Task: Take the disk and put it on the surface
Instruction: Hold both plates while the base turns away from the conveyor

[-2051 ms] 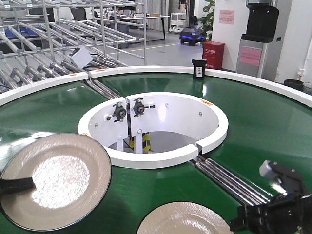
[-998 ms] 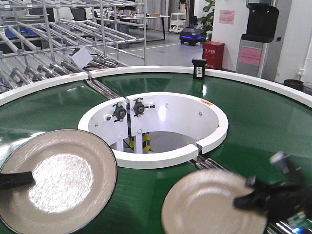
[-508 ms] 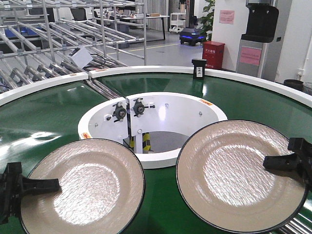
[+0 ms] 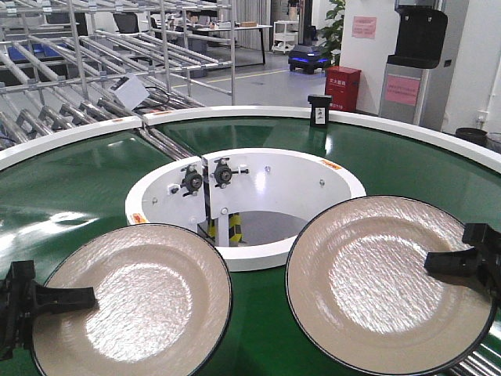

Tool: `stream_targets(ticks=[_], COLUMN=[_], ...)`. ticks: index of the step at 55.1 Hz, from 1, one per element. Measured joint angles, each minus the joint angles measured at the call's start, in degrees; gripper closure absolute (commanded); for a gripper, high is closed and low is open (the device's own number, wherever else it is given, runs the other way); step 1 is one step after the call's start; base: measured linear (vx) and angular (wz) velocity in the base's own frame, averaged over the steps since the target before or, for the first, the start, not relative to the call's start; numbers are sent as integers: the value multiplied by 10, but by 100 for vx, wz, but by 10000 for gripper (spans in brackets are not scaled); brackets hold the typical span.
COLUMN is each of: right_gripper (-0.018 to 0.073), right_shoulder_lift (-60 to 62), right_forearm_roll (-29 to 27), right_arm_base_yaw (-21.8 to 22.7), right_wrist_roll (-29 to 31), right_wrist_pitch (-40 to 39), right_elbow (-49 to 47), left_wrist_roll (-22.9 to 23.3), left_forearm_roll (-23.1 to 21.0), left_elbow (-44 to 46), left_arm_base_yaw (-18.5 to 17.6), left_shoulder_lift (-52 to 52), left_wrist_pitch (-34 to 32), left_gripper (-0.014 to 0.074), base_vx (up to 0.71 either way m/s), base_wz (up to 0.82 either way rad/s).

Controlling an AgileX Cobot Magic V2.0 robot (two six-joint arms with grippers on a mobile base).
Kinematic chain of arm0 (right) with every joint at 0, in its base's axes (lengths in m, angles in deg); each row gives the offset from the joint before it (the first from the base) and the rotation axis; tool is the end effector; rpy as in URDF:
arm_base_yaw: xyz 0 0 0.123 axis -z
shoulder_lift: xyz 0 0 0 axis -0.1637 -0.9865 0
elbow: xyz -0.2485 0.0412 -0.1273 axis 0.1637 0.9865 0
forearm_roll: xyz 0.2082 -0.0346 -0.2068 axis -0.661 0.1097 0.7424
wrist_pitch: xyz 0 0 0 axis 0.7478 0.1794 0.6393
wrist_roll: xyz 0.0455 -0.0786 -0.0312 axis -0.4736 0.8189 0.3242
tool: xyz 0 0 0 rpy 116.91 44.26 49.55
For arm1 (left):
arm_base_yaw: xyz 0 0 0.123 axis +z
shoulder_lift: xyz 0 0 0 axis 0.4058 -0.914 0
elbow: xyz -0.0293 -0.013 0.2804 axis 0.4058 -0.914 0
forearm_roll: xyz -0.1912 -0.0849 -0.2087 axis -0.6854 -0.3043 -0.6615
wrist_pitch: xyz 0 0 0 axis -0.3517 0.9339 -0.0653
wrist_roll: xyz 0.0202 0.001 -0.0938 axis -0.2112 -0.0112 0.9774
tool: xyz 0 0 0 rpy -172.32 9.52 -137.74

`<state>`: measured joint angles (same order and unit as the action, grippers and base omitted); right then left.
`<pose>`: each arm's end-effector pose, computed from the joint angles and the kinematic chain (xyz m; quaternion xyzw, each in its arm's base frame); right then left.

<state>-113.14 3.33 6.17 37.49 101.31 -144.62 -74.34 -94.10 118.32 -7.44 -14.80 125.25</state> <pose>0.3269 -0.0184 0.2960 0.1042 0.8428 0.3798 0.3669 0.3360 0.0087 0.2235 -0.1054 0.7845 -0.5336 0.2979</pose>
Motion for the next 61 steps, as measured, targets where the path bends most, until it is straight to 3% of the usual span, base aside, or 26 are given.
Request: stream_targets(ticks=[31,61], right_gripper=[568,568], right_shoulder_lift=[0,0], right_forearm_roll=[0,1], right_arm_base_yaw=[0,0], right_wrist_roll=[1,2], right_wrist_pitch=[0,-2], right_elbow=[0,0], left_wrist_roll=[0,0], left_forearm_roll=[0,0], left_elbow=[0,0], left_arm_base_yaw=[0,0], left_shoulder_lift=[0,0], left_wrist_pitch=[-4,-3], left_gripper=[603,603], base_vx=[-2,-15], base_wz=[-6,-49])
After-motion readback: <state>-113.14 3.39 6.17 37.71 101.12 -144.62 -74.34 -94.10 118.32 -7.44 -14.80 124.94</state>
